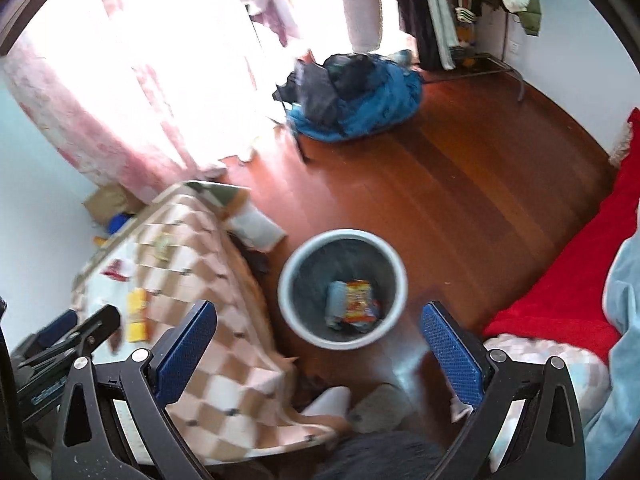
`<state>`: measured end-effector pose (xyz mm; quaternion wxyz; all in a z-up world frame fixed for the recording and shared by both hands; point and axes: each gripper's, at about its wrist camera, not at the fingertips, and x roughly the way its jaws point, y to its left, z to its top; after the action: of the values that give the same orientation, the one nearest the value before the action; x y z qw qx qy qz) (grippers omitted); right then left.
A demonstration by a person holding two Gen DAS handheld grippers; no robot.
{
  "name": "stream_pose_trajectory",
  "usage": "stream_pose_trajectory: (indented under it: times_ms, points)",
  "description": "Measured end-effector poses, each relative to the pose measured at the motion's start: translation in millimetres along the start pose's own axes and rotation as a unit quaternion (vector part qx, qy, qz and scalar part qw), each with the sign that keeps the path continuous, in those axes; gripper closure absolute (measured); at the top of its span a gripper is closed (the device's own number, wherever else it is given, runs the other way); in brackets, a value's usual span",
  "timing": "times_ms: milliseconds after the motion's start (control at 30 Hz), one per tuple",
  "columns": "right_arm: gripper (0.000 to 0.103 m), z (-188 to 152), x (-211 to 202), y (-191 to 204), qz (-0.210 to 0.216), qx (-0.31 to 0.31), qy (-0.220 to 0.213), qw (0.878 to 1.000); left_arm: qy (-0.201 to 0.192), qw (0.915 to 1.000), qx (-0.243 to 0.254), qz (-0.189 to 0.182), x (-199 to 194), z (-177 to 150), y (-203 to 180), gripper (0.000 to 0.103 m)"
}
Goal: Collect trash
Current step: 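Move both tools back toward the table, then grasp the yellow snack box with the right gripper while the left grasps the barcode box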
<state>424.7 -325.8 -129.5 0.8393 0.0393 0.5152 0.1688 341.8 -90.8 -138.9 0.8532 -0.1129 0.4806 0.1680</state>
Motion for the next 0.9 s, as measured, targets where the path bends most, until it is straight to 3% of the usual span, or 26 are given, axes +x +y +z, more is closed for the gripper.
stream_pose_trajectory:
  times_ms: [100, 233, 367, 500, 567, 700, 833, 900]
  points:
    - [0.0, -4, -3, 38, 0.038, -0.013, 0.007, 0.999, -0.007, 0.9995, -0.017, 0.024, -5, -2, 45, 0.005]
    - [0.0, -15, 21, 103, 0.078, -0.042, 0.04, 0.995, 0.0, 0.9941, -0.019, 0.107, 7, -9, 117, 0.005]
    - [0.0, -37, 77, 173, 0.098, -0.058, 0.091, 0.989, 0.025, 0.983, -0.006, 0.182, 38, -18, 187, 0.005]
    - [0.003, -58, 151, 242, 0.097, -0.082, 0.157, 0.979, 0.065, 0.9705, 0.027, 0.231, 81, -24, 252, 0.005]
    - [0.012, -67, 184, 271, 0.084, -0.094, 0.18, 0.976, 0.08, 0.9685, 0.036, 0.233, 99, -24, 276, 0.005]
    - [0.014, -77, 235, 317, 0.044, -0.122, 0.2, 0.971, 0.103, 0.9701, 0.064, 0.211, 130, -16, 304, 0.006]
    - [0.016, -82, 266, 348, 0.007, -0.157, 0.204, 0.966, 0.132, 0.9727, 0.105, 0.159, 159, -7, 306, 0.006]
    - [0.028, -85, 275, 357, -0.007, -0.178, 0.207, 0.962, 0.147, 0.9705, 0.136, 0.134, 173, -3, 300, 0.006]
